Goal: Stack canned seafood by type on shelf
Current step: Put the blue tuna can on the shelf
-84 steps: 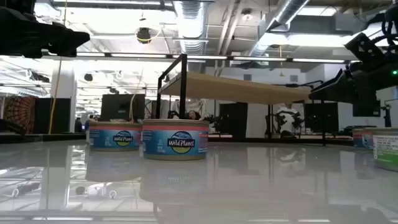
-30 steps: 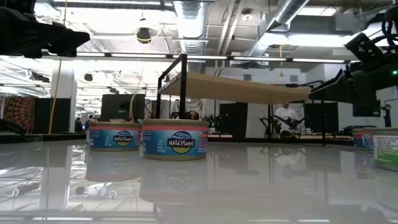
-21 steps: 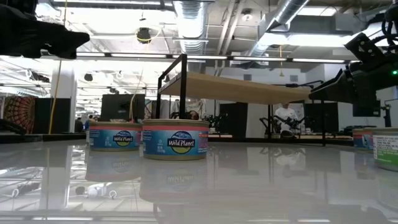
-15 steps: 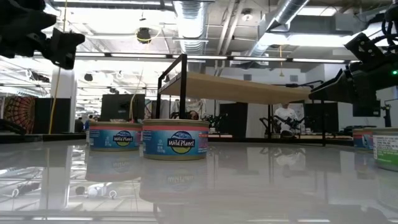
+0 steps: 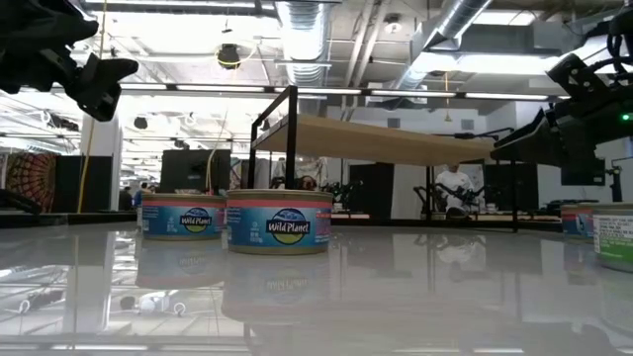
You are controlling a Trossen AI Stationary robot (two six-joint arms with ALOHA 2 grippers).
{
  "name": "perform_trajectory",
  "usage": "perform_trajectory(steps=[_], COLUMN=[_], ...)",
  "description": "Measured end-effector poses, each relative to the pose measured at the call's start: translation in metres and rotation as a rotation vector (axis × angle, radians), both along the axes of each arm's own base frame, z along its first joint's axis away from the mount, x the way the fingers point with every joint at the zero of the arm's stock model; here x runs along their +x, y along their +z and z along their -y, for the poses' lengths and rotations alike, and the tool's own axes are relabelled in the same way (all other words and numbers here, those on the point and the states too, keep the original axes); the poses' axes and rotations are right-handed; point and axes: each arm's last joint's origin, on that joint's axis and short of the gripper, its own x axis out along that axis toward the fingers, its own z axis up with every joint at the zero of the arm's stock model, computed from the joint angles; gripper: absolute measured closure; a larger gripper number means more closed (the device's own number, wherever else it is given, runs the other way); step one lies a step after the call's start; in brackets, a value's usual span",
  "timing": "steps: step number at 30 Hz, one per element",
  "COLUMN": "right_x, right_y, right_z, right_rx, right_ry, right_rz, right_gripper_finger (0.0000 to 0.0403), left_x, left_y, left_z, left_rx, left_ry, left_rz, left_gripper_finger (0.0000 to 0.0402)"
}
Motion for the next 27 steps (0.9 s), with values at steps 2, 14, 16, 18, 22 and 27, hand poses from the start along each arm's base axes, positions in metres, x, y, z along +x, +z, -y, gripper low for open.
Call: perform_trajectory(steps=[2, 14, 16, 18, 22, 27], right_x=[0.0, 0.0019, 0.0021, 0.0021, 0.002, 0.0021], right_y=[0.0, 0.0067, 0.007, 0.0069, 0.0069, 0.007], right_z=[0.0, -0.0005, 0.0, 0.0, -0.0003, -0.0004], right_rx=[0.0, 0.2, 0.242, 0.28, 0.372, 0.497], right_ry=[0.001, -0.036, -0.049, -0.057, -0.073, -0.096], right_rz=[0.0, 0.214, 0.252, 0.281, 0.353, 0.45], right_gripper_finger=[0.0116, 0.0116, 0.0116, 0.0116, 0.0116, 0.0116], left_x=[0.0001, -0.0002, -0.0002, -0.0003, -0.0004, -0.0004], left_y=[0.0003, 0.0008, 0.001, 0.0016, 0.0016, 0.0019], left_z=[-0.001, -0.0058, -0.0059, -0.0061, -0.007, -0.0069], left_rx=[0.03, 0.165, 0.164, 0.181, 0.178, 0.135], left_ry=[0.039, 0.213, 0.217, 0.226, 0.255, 0.249], left_rz=[0.004, -0.002, -0.001, 0.004, 0.0, 0.003], left_gripper_finger=[0.0178, 0.0178, 0.0178, 0.0178, 0.0178, 0.0178])
